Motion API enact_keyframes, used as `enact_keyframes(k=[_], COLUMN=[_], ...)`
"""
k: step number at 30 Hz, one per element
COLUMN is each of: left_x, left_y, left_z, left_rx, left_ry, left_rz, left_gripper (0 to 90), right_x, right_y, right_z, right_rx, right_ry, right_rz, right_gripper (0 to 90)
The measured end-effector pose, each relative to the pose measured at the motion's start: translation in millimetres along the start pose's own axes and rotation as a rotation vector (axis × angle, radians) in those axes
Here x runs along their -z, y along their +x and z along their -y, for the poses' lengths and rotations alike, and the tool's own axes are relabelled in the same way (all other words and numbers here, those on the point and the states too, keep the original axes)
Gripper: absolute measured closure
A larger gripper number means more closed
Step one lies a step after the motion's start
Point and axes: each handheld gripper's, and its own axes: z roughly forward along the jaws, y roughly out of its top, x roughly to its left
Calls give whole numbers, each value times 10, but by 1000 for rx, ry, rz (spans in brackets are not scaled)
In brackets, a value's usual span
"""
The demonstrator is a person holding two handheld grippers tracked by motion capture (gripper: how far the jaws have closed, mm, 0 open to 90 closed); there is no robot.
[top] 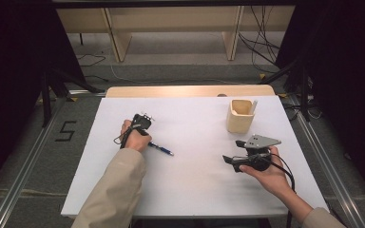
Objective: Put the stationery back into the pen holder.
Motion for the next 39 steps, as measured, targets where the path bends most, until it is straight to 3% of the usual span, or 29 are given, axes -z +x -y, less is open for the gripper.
enact_keyframes(k=[10, 15, 16, 28, 34, 39], left_x=[62, 86, 103, 213, 275, 314], left_y=[36, 17, 28, 27, -17, -57], left_z=[62, 98, 105, 299, 381, 431], left_rx=[-45, -45, -66, -61, -94, -98], left_ry=[62, 73, 90, 100, 105, 105], left_rz=[1, 5, 4, 28, 37, 50], left_gripper=[898, 898, 898, 898, 898, 898], right_x=[-6, 2, 3, 8, 8, 10], right_y=[2, 3, 3, 3, 2, 5], right_z=[2, 0, 0, 1, 2, 3], right_rx=[6, 1, 1, 2, 1, 2], right_ry=[-2, 1, 1, 2, 2, 3], right_rz=[-2, 1, 1, 0, -1, -1], right_gripper=[222, 222, 222, 223, 223, 222])
